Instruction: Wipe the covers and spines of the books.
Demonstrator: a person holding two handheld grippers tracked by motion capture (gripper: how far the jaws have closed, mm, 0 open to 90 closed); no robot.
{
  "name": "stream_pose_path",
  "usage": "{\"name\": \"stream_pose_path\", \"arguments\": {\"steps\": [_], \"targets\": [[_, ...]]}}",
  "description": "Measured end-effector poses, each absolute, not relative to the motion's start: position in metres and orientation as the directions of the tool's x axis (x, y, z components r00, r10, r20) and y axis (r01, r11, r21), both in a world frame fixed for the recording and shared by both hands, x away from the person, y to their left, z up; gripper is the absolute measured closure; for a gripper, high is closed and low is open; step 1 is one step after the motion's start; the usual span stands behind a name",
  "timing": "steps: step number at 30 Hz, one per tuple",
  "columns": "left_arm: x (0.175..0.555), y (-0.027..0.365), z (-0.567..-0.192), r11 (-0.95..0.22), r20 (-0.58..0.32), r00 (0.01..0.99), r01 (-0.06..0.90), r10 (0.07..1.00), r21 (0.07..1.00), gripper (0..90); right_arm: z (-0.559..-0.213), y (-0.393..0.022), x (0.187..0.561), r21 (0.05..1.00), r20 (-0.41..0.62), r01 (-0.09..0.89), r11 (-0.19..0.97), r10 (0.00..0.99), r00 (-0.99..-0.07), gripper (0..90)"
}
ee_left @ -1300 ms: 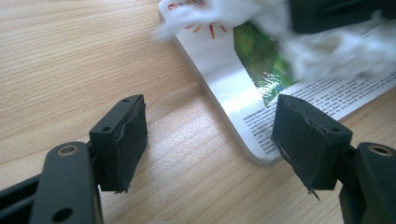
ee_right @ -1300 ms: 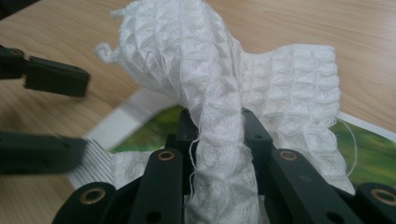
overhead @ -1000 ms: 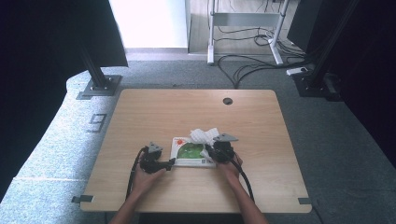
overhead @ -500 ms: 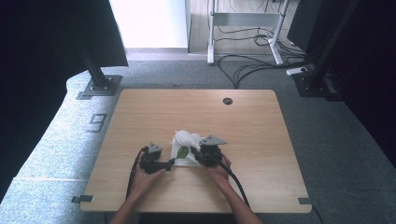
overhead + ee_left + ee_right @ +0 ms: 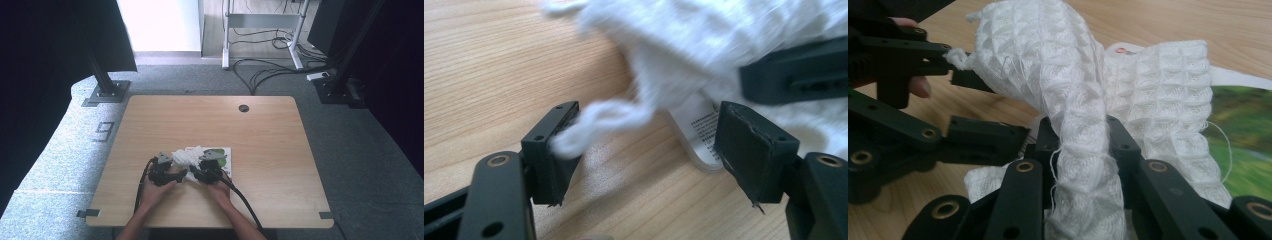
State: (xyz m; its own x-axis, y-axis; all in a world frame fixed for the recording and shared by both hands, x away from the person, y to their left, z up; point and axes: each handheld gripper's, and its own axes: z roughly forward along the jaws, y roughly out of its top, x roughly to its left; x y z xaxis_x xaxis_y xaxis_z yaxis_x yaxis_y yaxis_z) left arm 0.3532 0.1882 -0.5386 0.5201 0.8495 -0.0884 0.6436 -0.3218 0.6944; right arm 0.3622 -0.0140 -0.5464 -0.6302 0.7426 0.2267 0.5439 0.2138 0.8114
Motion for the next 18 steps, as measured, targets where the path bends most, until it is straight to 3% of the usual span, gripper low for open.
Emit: {"name": "stream_pose_path", "arguments": {"steps": [18], "targets": [[0.353, 0.188, -0.539, -0.318, -0.093, 0.519, 0.644, 0.850, 0.696, 27.6, -0.548, -0.107, 0.342, 0.832, 0.213, 0.544, 0.107, 0.844, -0.493, 71.2]]}}
